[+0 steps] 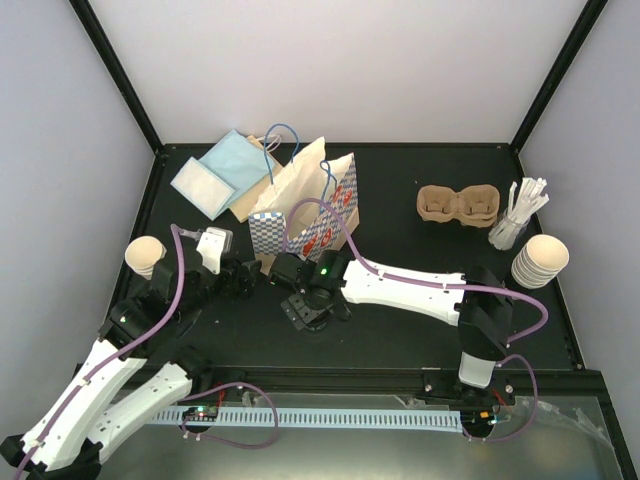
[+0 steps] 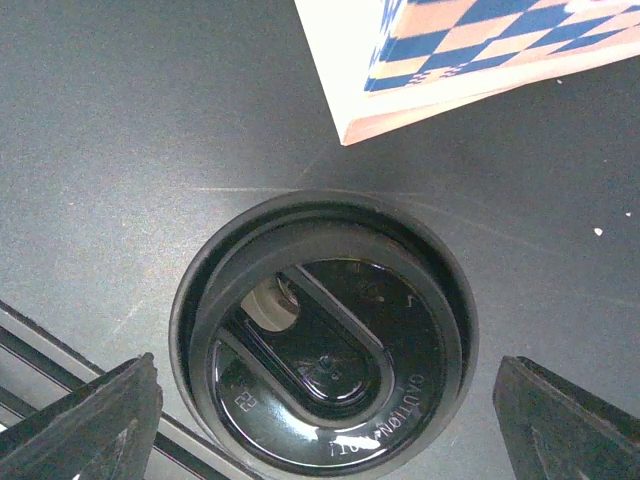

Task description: Pack the takeout coffee

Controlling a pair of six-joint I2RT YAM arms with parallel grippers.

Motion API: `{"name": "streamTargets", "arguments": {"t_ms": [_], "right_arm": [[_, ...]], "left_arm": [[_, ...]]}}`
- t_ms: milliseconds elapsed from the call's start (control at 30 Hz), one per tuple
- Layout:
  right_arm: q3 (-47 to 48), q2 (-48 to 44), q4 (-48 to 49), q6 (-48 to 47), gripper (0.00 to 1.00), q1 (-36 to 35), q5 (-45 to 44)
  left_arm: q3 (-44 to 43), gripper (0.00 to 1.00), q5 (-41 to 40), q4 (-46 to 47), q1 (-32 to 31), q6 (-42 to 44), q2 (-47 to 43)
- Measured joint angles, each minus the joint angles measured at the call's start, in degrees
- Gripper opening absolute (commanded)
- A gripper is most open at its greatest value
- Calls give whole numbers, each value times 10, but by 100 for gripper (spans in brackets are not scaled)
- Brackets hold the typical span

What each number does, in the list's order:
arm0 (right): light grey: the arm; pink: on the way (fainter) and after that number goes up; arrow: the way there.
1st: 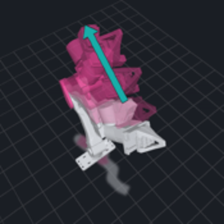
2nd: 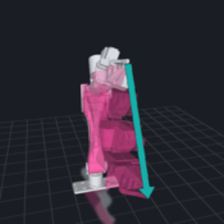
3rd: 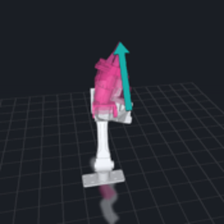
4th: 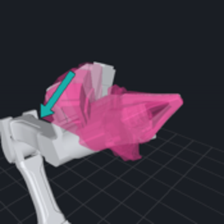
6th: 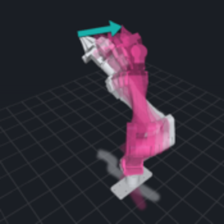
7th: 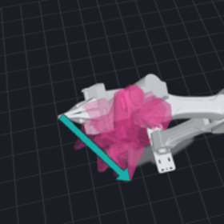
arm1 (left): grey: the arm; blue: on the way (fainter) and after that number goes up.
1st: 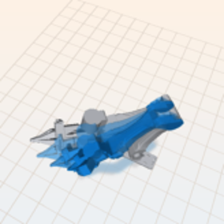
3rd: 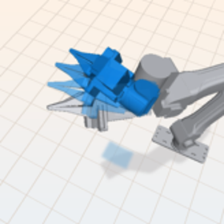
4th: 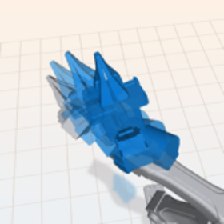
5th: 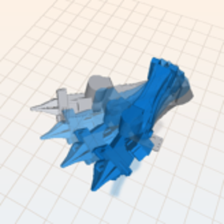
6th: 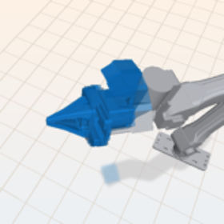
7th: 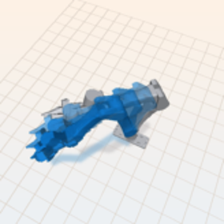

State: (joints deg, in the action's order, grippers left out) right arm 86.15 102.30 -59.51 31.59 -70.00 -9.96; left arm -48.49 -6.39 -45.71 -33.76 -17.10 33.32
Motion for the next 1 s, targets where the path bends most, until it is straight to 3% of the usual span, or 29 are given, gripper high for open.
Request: {"name": "streamTargets", "arguments": {"t_ms": [1000], "right_arm": [[17,25,-13,-7,83,0,6]], "left_arm": [[0,99,0,3,0,0,0]]}}
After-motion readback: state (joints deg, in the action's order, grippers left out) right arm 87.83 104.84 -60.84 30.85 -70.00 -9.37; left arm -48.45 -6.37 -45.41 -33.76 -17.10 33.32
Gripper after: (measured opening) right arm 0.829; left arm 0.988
